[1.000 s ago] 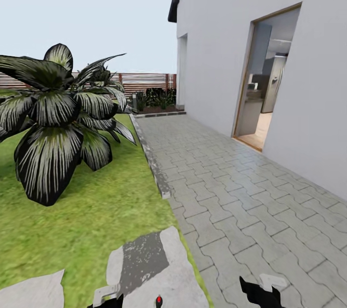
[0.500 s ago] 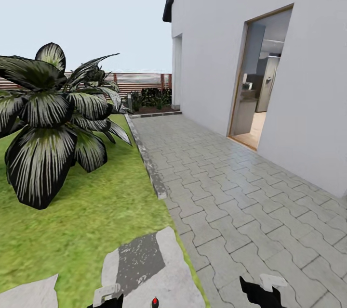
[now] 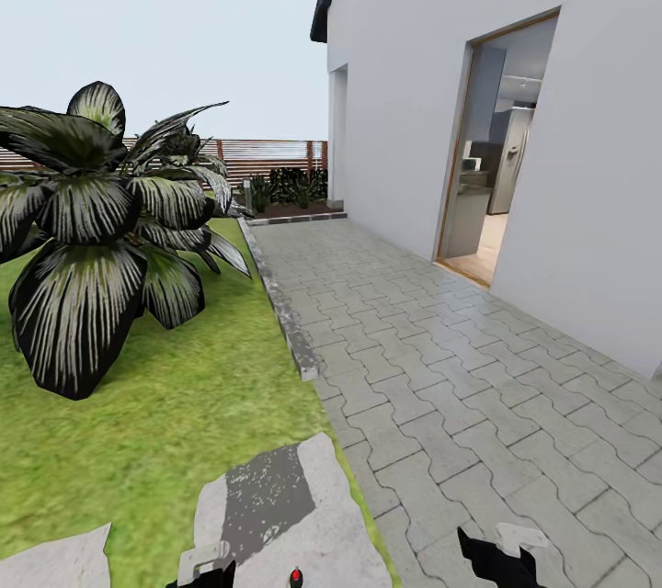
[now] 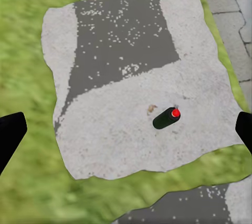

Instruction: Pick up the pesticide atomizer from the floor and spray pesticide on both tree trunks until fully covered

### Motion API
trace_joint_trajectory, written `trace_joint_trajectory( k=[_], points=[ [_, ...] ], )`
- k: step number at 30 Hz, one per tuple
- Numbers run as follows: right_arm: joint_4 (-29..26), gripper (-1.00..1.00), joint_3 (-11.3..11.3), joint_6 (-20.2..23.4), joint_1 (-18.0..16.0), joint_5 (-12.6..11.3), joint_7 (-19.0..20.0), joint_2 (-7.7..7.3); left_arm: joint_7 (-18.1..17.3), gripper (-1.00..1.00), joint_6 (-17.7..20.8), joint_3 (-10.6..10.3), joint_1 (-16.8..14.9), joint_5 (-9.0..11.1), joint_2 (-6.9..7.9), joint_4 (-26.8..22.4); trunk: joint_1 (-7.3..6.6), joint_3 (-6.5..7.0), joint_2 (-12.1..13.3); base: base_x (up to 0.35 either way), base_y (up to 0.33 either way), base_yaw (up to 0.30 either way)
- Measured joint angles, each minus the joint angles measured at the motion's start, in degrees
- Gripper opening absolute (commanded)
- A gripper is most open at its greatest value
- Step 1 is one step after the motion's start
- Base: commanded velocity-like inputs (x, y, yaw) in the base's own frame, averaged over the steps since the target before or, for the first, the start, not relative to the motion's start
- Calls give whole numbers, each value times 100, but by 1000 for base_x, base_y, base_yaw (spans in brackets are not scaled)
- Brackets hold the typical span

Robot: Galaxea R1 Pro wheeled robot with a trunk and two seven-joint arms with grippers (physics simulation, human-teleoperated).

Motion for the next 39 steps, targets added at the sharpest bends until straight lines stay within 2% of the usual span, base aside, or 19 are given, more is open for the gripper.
trace_joint_trajectory(
  k=[11, 19, 28, 39],
  points=[
    [-6, 100, -5, 0, 0, -1, 8, 3, 0, 100, 4, 6, 0, 5, 0, -1, 0, -7, 0, 0, 0, 0],
    [-4, 100, -23, 0, 0, -1, 9, 0, 0, 100, 5, 17, 0, 10, 0, -1, 0, -60, 0, 0, 0, 0],
    [-6, 100, -342, 0, 0, 3, 58, 7, 0, 100, -3, 15, 0, 3, 0, -2, 0, -142, 0, 0, 0, 0],
    [-6, 100, -377, -5, 0, 7, 92, 17, 0, 100, -9, 8, 0, 1, -2, -6, 0, -244, 0, 0, 0, 0]
  ],
)
